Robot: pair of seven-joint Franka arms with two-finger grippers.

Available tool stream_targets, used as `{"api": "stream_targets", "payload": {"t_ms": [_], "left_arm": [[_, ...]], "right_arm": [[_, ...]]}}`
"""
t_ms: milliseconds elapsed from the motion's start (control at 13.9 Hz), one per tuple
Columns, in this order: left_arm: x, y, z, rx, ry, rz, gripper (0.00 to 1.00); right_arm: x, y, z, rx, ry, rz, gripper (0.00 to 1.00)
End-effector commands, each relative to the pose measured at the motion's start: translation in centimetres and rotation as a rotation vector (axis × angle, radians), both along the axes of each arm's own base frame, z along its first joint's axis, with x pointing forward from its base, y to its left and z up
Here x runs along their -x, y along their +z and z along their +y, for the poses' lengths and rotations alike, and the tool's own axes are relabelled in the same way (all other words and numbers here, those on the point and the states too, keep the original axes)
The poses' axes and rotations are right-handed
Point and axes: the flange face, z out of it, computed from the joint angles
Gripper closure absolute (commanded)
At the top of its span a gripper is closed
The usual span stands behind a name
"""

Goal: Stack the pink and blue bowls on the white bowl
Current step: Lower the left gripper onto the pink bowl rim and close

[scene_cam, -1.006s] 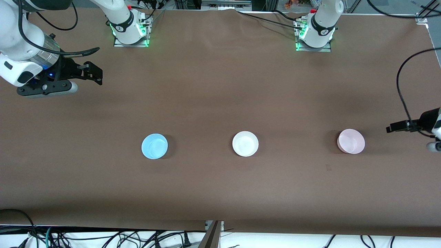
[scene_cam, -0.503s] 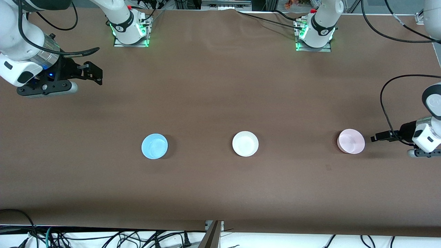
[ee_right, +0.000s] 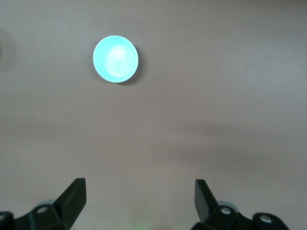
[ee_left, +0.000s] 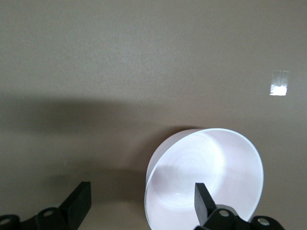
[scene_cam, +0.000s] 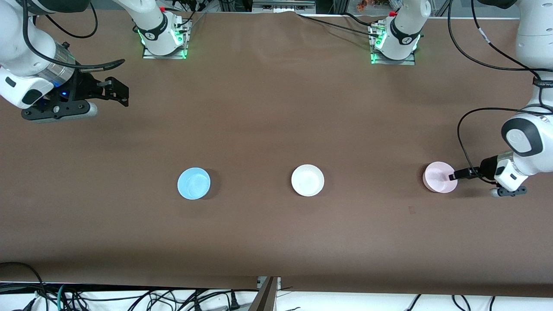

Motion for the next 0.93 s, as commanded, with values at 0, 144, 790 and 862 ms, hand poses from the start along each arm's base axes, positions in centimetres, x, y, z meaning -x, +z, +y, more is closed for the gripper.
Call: {"api": "stream_targets", "payload": {"t_ms": [0,144,790,862], "left_arm": [[0.4,0.4,-0.6,0.004,-0.013,-0.024,0.17],[0.3,0.6,-0.7,0.006,-0.015,-0.023,0.38],[-0.5,2.8,-1.2,0.039,-0.009,-0.009,1.0],[-1.1,4.3,-1.6,0.05,0.0,-0.011,1.0]], "right_arm": [[0.3,0.6,-0.1,-0.017,0.013,0.003,0.0],[0.2,0.7,-0.1,-0.018,0.013,0.0,0.0],[0.2,0.7,0.0,-0.02,0.014,-0.001,0.0],[0.3,0.7,0.0,-0.019,0.014,0.001,0.0]]}}
